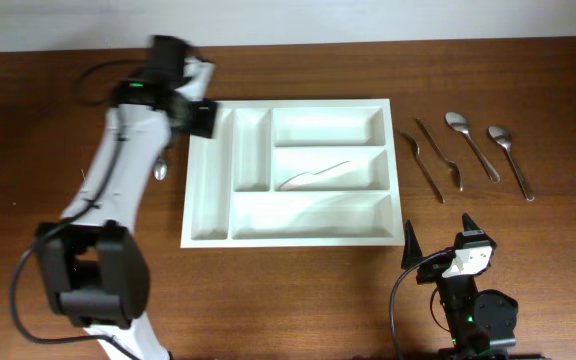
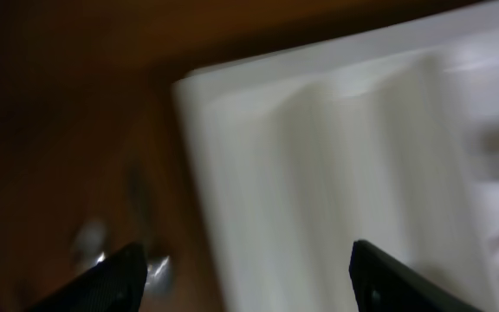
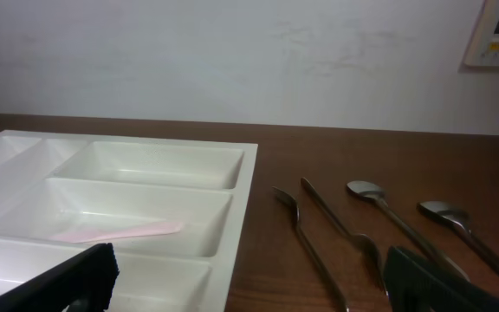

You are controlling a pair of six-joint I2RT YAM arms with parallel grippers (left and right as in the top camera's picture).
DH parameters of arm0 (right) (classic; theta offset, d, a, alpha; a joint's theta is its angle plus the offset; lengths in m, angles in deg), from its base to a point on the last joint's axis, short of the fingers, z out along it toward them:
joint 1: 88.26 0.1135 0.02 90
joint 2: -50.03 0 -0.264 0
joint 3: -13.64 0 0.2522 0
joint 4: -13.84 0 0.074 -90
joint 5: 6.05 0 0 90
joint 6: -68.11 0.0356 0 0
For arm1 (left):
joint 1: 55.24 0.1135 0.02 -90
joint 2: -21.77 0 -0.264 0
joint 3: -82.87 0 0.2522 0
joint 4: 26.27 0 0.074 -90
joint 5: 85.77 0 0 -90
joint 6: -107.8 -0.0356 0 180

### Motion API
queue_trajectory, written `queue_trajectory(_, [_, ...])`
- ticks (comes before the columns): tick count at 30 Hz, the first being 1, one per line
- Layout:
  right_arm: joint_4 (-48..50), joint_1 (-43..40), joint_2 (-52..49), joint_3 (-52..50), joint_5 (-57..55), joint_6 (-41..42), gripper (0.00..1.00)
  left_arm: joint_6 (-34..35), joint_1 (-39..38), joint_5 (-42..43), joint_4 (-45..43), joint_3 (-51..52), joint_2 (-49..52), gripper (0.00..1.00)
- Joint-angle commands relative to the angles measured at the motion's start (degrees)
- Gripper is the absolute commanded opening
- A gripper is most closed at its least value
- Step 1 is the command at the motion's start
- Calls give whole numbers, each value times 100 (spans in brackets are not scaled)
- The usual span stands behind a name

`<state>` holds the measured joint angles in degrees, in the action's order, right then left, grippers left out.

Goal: Pack container
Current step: 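Return the left gripper and grasp the small metal spoon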

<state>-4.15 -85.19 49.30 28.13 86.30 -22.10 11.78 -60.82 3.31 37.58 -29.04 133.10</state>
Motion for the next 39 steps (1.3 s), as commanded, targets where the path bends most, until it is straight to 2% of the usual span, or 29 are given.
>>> queue_trajectory(1, [-9,-26,55,-42,-72,7,99,669,717,-37,260,-35,-70,77])
queue_trajectory(5, [-9,-26,55,-42,-72,7,99,667,1303,-37,354,13,-66,77])
queue_trajectory(11, [-9,-26,52,-42,-70,7,99,387,1746,-66,79,560,57,77])
queue_trajectory(15, [-9,-26,52,-42,-70,7,99,319,1851,-57,-306,1086,363,77])
queue_trajectory(21, [-7,-26,55,-42,-70,7,99,-455,1810,-37,-387,1187,811,76])
queue_trajectory(26, [-7,-26,55,-42,-70,7,99,-459,1799,-35,-503,1187,1102,74])
queue_trajectory(27, [-9,-26,55,-42,-72,7,99,-461,1799,-37,-516,1187,1152,72])
queue_trajectory(28, [-9,-26,55,-42,-70,7,99,-461,1801,-35,-516,1187,1161,63])
queue_trajectory(30, [-9,-26,55,-42,-72,7,99,-461,1801,-37,-516,1187,1180,38])
queue_trajectory(33, [-9,-26,55,-42,-70,7,99,-461,1801,-37,-531,1187,1180,17])
queue_trajectory(36, [-7,-26,55,-42,-72,7,99,-461,1801,-37,-531,1187,1180,2])
queue_trajectory(39, [-7,-26,52,-42,-70,7,99,-461,1801,-37,-568,1187,1180,2])
